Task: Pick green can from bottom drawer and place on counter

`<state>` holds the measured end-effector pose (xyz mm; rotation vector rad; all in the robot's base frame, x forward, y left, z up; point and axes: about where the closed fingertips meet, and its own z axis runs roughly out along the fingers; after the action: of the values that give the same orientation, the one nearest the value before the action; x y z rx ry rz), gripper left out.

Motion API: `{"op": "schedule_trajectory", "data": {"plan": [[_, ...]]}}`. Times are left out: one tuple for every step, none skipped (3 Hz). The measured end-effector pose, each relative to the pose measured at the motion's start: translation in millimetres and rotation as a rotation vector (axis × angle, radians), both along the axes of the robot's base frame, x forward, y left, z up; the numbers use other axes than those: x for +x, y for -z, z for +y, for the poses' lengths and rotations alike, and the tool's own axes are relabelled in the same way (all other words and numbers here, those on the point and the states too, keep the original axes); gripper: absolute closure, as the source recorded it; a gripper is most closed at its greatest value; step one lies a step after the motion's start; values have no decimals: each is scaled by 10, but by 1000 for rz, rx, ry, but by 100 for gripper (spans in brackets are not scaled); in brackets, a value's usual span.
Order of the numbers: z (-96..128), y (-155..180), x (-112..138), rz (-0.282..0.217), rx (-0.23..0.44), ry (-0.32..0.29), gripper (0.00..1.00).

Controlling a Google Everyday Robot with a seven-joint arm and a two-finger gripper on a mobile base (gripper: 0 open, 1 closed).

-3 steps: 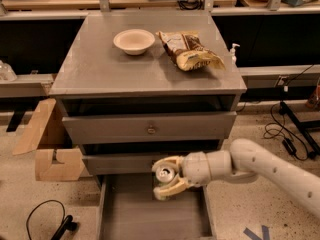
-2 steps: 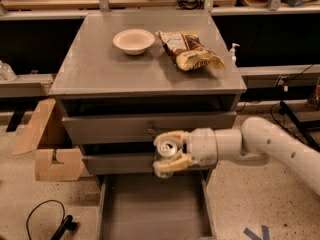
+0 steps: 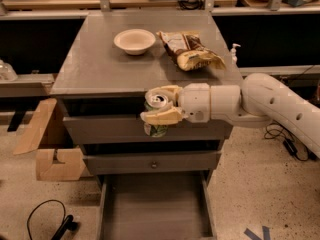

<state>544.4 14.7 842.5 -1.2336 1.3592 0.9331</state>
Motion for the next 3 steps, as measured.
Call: {"op": "schedule_trajectory", "data": {"plan": [[0, 0, 0, 0, 0, 0, 100], [74, -356, 123, -12, 6, 20, 100], [188, -962, 395, -28, 7, 75, 100]]}}
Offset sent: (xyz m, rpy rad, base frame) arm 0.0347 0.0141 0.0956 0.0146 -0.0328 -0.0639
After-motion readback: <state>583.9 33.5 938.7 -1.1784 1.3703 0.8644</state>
